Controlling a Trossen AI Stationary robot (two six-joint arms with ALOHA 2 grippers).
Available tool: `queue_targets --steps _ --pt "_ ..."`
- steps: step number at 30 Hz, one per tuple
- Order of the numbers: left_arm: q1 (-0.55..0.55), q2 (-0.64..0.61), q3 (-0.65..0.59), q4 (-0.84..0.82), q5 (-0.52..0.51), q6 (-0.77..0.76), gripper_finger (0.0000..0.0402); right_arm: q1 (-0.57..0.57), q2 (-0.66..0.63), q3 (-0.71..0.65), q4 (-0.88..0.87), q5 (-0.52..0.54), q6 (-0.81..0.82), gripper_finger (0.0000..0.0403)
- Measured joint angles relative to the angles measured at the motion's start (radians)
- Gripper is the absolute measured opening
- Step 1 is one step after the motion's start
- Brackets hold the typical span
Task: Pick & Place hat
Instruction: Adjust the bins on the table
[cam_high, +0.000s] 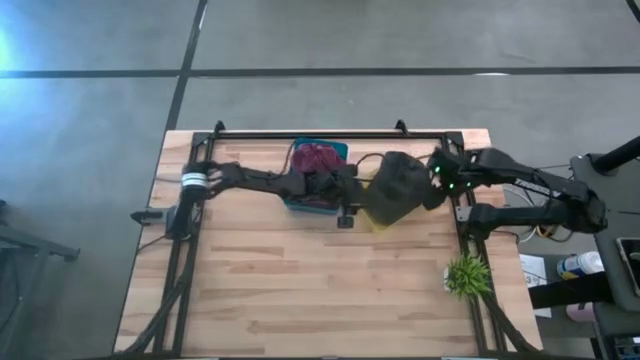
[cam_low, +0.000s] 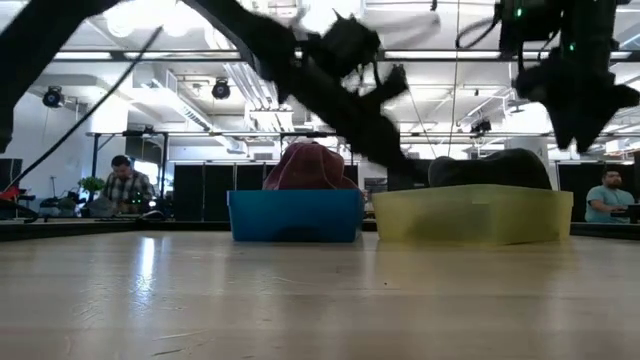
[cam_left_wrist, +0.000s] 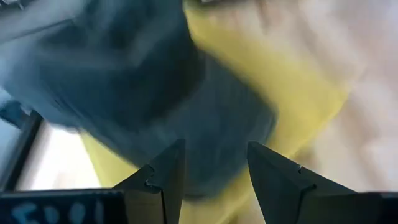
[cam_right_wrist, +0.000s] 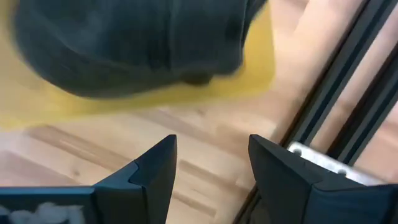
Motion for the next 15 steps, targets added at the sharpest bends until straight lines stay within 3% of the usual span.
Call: queue_targets --steps 4,9,15 --pt "0.01 0.088 0.053 -0.015 -0.009 0.035 0.0165 0.062 0.03 -0.094 0.004 -0.001 0.093 0.0194" --pt "0.005 0.134 0.1 -0.069 -0.004 0.01 0.0165 0.081 0.069 -0.084 0.068 0.09 0.111 0.0189" --pt "-0.026 0.111 0.097 -0.113 -0.005 -0.098 0.0165 0.069 0.143 -0.086 0.086 0.037 0.185 0.0188"
